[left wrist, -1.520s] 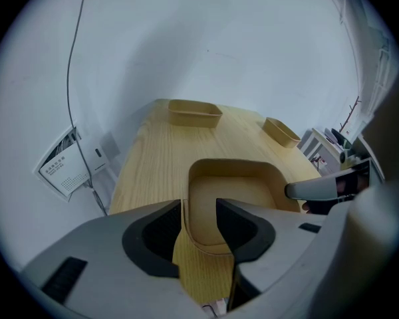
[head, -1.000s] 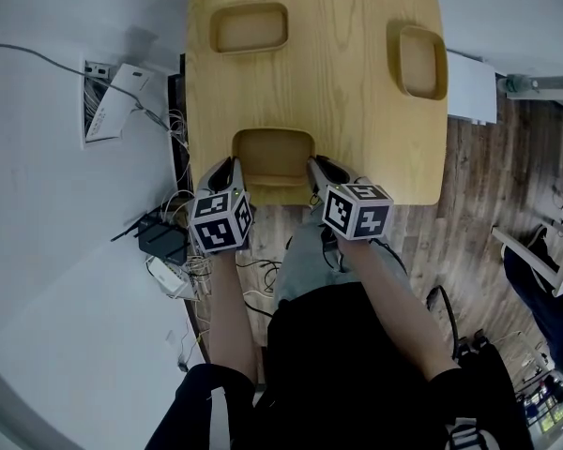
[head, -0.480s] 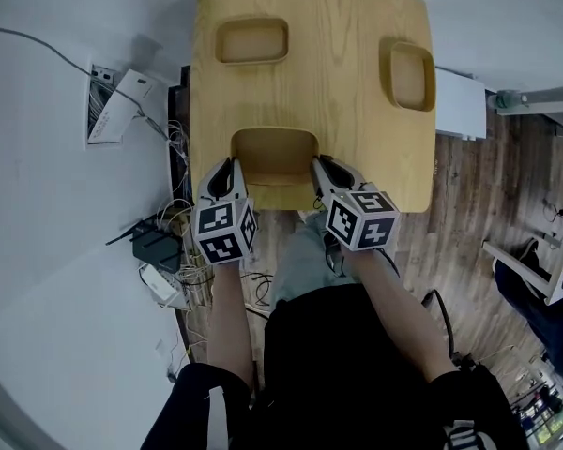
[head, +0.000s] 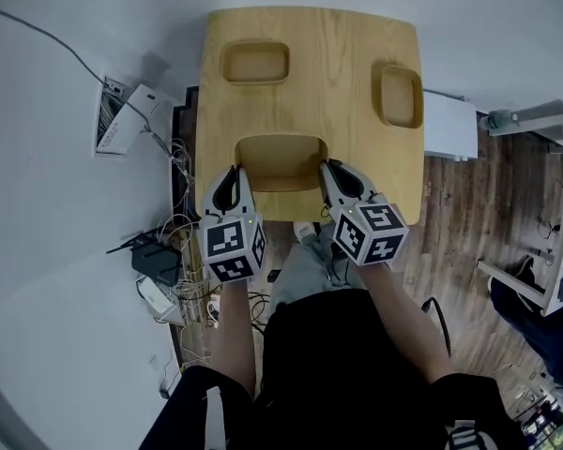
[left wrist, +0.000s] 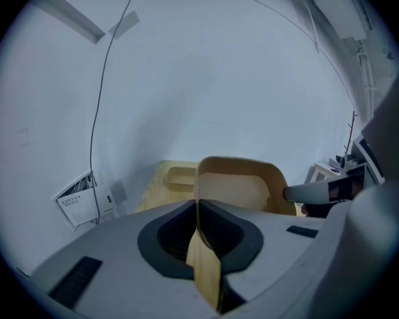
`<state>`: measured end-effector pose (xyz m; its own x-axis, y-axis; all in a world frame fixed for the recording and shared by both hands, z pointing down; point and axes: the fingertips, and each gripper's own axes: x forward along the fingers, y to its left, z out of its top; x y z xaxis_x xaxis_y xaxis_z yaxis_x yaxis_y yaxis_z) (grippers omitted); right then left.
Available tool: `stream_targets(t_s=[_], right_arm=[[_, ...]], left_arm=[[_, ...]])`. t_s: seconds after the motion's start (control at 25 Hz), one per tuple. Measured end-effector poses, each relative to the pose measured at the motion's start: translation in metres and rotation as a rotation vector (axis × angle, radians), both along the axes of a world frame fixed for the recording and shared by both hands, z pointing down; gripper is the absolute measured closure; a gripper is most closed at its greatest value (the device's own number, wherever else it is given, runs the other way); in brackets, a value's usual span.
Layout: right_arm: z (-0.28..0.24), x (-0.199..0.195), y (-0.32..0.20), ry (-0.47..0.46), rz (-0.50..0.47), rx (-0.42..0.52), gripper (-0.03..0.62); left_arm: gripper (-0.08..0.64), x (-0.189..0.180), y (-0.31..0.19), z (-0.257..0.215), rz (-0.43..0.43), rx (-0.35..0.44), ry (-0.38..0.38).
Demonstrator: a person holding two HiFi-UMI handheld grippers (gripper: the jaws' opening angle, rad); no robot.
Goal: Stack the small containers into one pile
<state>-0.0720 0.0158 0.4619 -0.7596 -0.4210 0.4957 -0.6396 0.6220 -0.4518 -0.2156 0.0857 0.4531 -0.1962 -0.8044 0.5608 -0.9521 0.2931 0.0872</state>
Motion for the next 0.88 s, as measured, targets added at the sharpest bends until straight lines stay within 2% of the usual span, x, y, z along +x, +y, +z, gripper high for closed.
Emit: stream_targets(t_s=[0.32,0.88], right_arm=[[-0.035,0.006,-0.011,-0.027,0.025,0.069,0.575],[-0.053,-0.016,-0.004,-0.061,-0.001,0.129,0.575]], left_arm=[[0.538,0.008,-0.005,-0.033,-0.011,0.069,-0.006],[0.538,-0.012,0.005,-0.054,-0.047,0.106,-0.040]])
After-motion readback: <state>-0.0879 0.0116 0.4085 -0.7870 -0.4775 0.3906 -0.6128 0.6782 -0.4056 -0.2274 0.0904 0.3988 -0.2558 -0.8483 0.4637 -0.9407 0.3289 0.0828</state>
